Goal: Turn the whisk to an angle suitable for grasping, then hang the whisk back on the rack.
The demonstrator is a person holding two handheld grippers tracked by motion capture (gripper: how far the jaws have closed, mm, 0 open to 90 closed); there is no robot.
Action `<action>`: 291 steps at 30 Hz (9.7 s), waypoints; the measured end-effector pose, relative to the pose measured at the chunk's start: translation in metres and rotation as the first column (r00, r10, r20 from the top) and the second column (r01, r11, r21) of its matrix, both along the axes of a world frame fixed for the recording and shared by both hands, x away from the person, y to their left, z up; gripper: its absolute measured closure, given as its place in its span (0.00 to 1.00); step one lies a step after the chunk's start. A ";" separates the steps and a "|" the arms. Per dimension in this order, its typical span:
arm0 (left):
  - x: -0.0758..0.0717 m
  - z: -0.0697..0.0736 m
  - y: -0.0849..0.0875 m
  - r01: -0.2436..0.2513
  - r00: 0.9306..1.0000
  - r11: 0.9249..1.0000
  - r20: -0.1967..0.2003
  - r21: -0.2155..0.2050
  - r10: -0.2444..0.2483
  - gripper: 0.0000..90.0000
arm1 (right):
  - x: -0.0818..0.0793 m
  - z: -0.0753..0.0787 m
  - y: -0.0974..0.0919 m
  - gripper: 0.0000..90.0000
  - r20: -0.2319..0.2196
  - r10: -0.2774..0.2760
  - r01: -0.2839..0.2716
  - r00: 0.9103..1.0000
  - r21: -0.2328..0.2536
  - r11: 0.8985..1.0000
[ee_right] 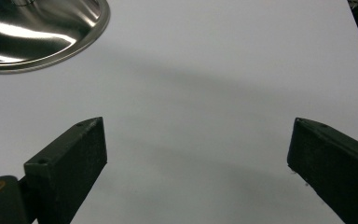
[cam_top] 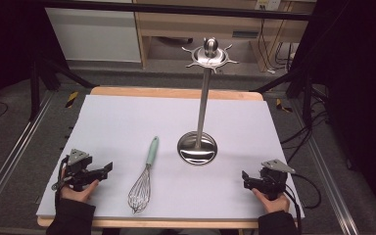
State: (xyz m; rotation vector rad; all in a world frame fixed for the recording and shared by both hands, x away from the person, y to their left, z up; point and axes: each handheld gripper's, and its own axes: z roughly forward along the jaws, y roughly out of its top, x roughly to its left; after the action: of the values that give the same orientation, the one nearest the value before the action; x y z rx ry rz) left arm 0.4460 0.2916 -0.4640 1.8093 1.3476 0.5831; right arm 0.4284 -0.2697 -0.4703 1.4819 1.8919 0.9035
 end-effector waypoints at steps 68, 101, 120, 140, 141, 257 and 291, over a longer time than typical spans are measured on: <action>0.005 0.047 -0.086 0.221 0.975 0.972 -0.044 0.084 -0.218 0.39 | -0.002 -0.001 0.003 0.08 -0.040 0.009 -0.009 0.999 -0.009 1.000; 0.026 0.056 -0.116 0.243 0.969 0.963 -0.081 0.117 -0.235 0.37 | -0.002 0.000 0.005 0.08 -0.042 0.015 -0.015 0.999 -0.007 1.000; 0.043 0.042 -0.131 0.264 0.956 0.952 -0.171 0.152 -0.238 0.38 | -0.001 -0.001 0.006 0.08 -0.049 0.019 -0.020 0.999 -0.007 1.000; 0.053 0.022 -0.138 0.272 0.934 0.951 -0.276 0.144 -0.225 0.47 | 0.000 -0.001 0.006 0.08 -0.054 0.023 -0.024 0.998 -0.004 1.000; 0.053 0.021 -0.139 0.271 0.933 0.952 -0.280 0.142 -0.224 0.48 | 0.000 -0.001 0.006 0.08 -0.054 0.023 -0.023 0.998 -0.004 1.000; 0.008 0.070 -0.101 0.230 0.959 0.973 -0.162 -0.023 -0.231 0.76 | 0.000 0.000 0.006 0.08 -0.061 0.030 -0.030 0.998 0.004 1.000; -0.018 0.104 -0.077 0.233 0.971 0.969 0.082 -0.085 -0.226 0.76 | -0.002 0.001 0.006 0.08 -0.052 0.037 -0.037 0.998 0.009 0.999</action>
State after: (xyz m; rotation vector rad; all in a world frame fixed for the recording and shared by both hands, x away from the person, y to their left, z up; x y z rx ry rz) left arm 0.4277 0.2149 -0.3595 1.8178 1.0807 0.4474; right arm 0.4263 -0.2640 -0.4688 1.4932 1.9609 0.8984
